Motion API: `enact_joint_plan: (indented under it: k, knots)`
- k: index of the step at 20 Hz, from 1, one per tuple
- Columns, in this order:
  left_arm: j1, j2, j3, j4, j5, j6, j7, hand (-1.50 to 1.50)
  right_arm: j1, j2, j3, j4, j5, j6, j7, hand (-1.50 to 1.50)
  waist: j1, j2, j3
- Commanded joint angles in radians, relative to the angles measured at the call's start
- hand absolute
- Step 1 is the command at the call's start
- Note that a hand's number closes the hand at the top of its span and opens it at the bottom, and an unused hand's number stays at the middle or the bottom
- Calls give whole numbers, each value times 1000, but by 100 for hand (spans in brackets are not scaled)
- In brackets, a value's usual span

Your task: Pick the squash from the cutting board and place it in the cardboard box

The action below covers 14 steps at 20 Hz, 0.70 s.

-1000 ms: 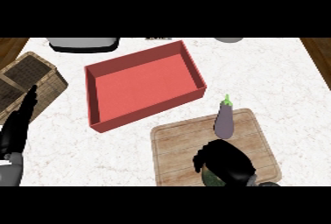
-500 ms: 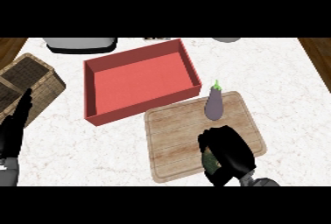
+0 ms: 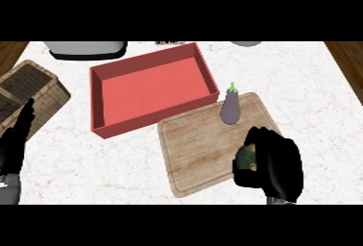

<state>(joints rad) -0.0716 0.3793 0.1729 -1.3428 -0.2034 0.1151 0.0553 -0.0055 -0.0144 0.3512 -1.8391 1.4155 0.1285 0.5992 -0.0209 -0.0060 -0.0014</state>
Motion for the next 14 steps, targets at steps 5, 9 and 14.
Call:
enact_joint_plan:
  k: [5, 9, 14]
  knots:
    - [-45, 31, 21, 42, 12, -48, -12, 0, -262, 14, 108, -151, 72, 125, 159, 150, 24, 6, 1]
    - [-80, 5, 12, 72, -5, -34, -23, 0, -405, 14, 207, -96, -20, 128, 308, 150, 27, 7, 1]
    - [-29, -15, -22, -17, -18, -37, 17, 0, -655, 14, 97, 148, -235, -66, 365, 150, 53, 11, 1]
